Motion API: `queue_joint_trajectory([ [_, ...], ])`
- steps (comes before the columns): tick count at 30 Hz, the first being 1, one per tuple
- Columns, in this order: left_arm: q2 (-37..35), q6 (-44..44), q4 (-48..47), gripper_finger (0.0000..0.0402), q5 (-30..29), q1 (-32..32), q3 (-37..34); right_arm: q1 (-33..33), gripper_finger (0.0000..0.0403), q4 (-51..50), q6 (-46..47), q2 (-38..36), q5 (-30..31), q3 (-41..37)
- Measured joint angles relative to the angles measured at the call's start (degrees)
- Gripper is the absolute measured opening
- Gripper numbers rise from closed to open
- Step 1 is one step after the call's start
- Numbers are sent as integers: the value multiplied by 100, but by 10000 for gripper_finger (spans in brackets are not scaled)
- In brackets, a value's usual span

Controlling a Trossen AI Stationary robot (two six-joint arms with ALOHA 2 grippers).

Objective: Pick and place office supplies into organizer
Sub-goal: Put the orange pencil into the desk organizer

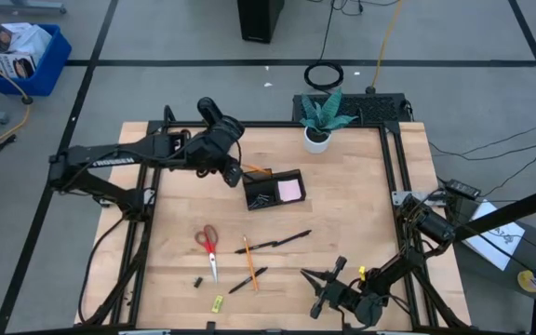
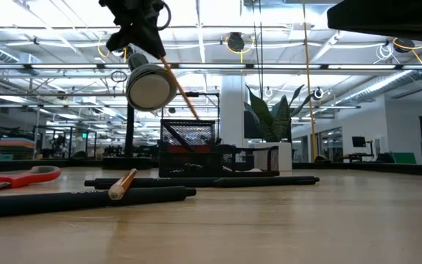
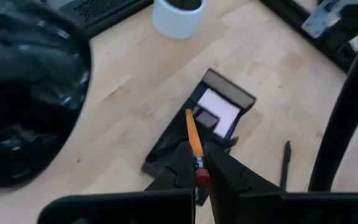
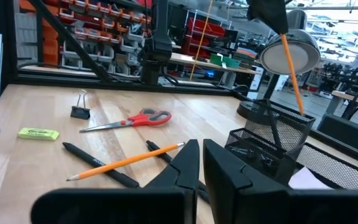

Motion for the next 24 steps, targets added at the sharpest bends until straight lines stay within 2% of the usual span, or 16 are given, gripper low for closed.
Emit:
queue_joint_trajectory([
  [4, 86, 0, -215, 32, 295, 182, -2, -11, 13, 0, 0, 0, 0, 0],
  [7, 177, 30, -33, 35, 378, 315, 11, -33, 13, 0, 2, 0, 0, 0],
  [12, 394, 112, 24, 16, 762, 562, 16, -54, 13, 0, 2, 0, -4, 0],
  [16, 675, 178, 33, 10, 803, 659, -6, -61, 13, -2, 24, 0, -38, 0],
  [24, 1148, 289, 172, 51, 1027, 721, -7, -73, 13, -44, 108, 0, -297, 0],
])
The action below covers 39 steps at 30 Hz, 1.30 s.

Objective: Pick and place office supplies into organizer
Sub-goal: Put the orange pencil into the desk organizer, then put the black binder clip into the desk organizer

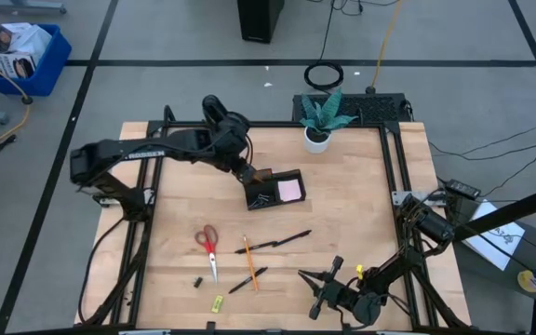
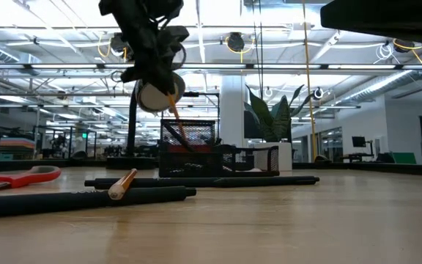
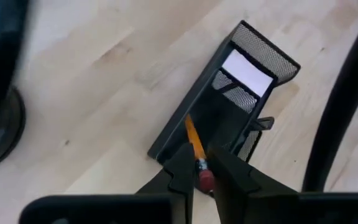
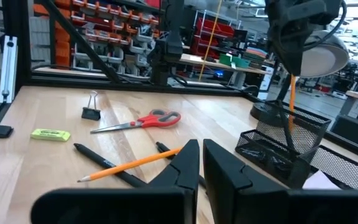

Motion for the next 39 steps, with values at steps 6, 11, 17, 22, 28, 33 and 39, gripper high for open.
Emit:
queue_joint_trajectory([
  [6, 218, 20, 91, 54, 20, -39, 0, -1, 13, -48, 45, -2, -1, 0],
  [11, 164, -80, 108, 63, 16, -100, 2, -1, 13, -48, 45, -2, -2, 0],
  [17, -52, -105, 87, 106, 4, -268, 0, -1, 13, -46, 45, -2, -2, 0],
  [22, -342, -26, 71, 153, -6, -488, 0, -14, 13, -46, 31, -2, -2, 0],
  [28, -985, 86, 125, 187, -183, -983, 0, -21, 13, -76, -19, -2, -493, 0],
  [33, -1554, 162, 220, 193, -1130, -1764, -37, -120, 19, -60, 129, -2, -1019, 2],
  [39, -2191, 195, 1257, 191, -1858, -2900, -610, -263, 79, -83, 318, -4, -1791, -19],
])
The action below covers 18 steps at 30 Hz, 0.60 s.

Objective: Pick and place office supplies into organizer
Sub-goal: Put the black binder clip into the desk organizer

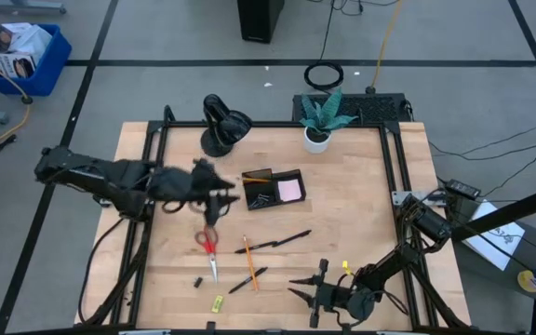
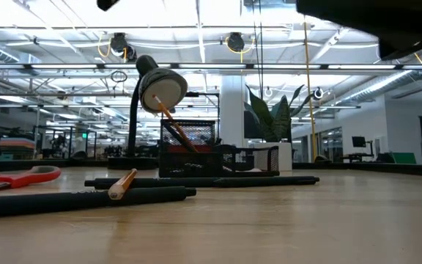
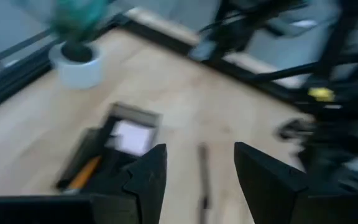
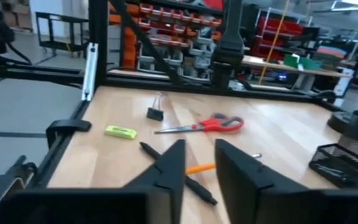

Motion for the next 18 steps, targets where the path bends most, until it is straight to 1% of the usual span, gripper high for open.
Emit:
queue_joint_trajectory([
  [5, -399, 187, 1332, 187, -61, -737, -981, -52, 162, -91, 314, -218, -19, -327],
  [8, -534, 250, 2132, 187, -424, -1131, -1634, -88, 200, -132, 498, -530, -27, -757],
  [10, -591, 169, 2547, 189, -724, -1374, -2029, -178, 216, -125, 623, -865, -231, -1087],
  [12, -584, 174, 3065, 187, -891, -1562, -2343, -306, 223, -120, 780, -1253, -626, -1428],
  [13, -585, 176, 3273, 187, -940, -1638, -2491, -400, 224, -125, 866, -1452, -939, -1600],
  [15, -584, 174, 3597, 187, -1019, -1771, -2737, -629, 225, -128, 1046, -1867, -1648, -1940],
  [18, -586, 256, 4005, 187, -1046, -1872, -2964, -1144, 220, -119, 1335, -2460, -2816, -2426],
])
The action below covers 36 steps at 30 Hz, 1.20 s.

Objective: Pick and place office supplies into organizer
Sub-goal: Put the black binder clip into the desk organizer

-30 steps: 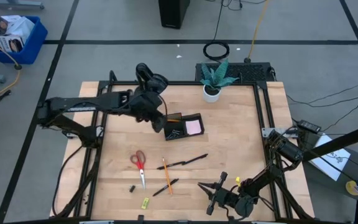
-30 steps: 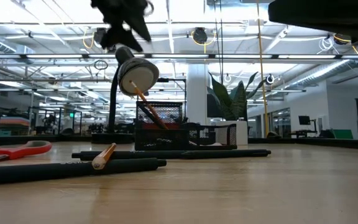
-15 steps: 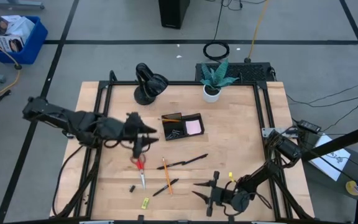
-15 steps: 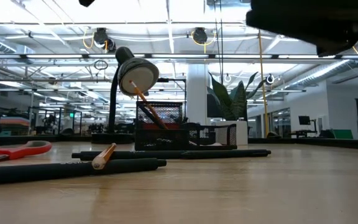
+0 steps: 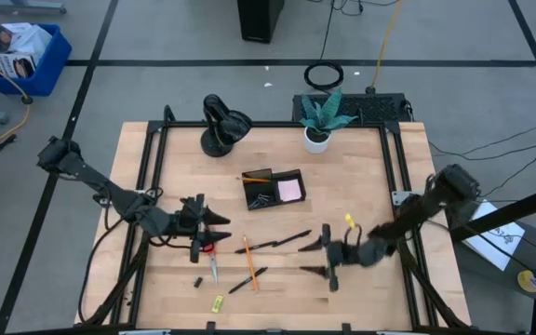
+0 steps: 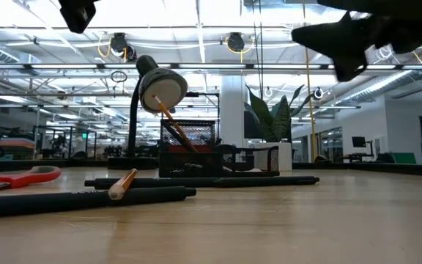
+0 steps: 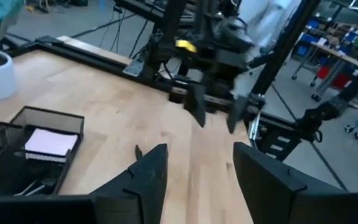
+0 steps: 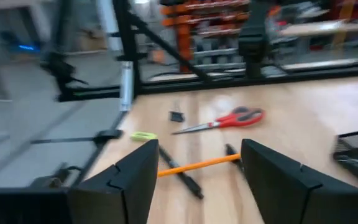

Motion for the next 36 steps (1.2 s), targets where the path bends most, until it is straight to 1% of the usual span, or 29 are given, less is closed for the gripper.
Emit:
queue_joint_trajectory([
  [1, 0, 82, 59, 187, 1, -20, -30, -167, 217, -2, 63, -195, -332, -164],
  [3, 0, 251, 61, 187, -6, -56, -60, -445, 211, -25, 53, -556, -635, -436],
  [6, -5, 436, 26, 186, -137, -189, -63, -656, 206, 27, 120, -1123, -626, -859],
  [8, -22, 418, 25, 187, -566, -379, -83, -696, 206, 79, 506, -1439, -635, -1161],
  [11, -69, 851, 382, 187, -1747, -731, -317, -651, 207, 255, 471, -1735, -778, -1499],
  [12, -118, 972, 420, 187, -2001, -803, -412, -640, 207, 254, 439, -1808, -789, -1583],
  [13, -181, 1095, 518, 186, -2086, -846, -520, -639, 207, 247, 379, -1843, -806, -1646],
  [14, -256, 1238, 661, 186, -2069, -887, -643, -649, 207, 224, 301, -1848, -849, -1686],
  [17, -431, 1707, 1232, 186, -1643, -990, -1049, -772, 205, 185, -67, -1805, -1076, -1734],
  [18, -503, 1807, 1316, 186, -1587, -1006, -1178, -858, 204, 184, -140, -1782, -1185, -1722],
  [22, -774, 1747, 1368, 186, -1741, -1012, -1517, -1260, 204, 35, -169, -1703, -1683, -1712],
  [24, -800, 1591, 1372, 186, -1746, -1010, -1605, -1379, 204, -84, -166, -1674, -1959, -1714],
  [28, -770, 1568, 1357, 186, -1695, -1007, -1671, -1607, 203, -207, -161, -1571, -2086, -1720],
  [32, -745, 1568, 1359, 186, -1608, -1005, -1671, -1987, 203, -201, -211, -1520, -2810, -1721],
  [34, -745, 1565, 1369, 186, -1598, -1007, -1671, -2126, 203, -177, -472, -1518, -3023, -1721],
  [36, -745, 1565, 1366, 186, -1598, -1008, -1671, -2244, 203, -139, -686, -1520, -3047, -1709],
])
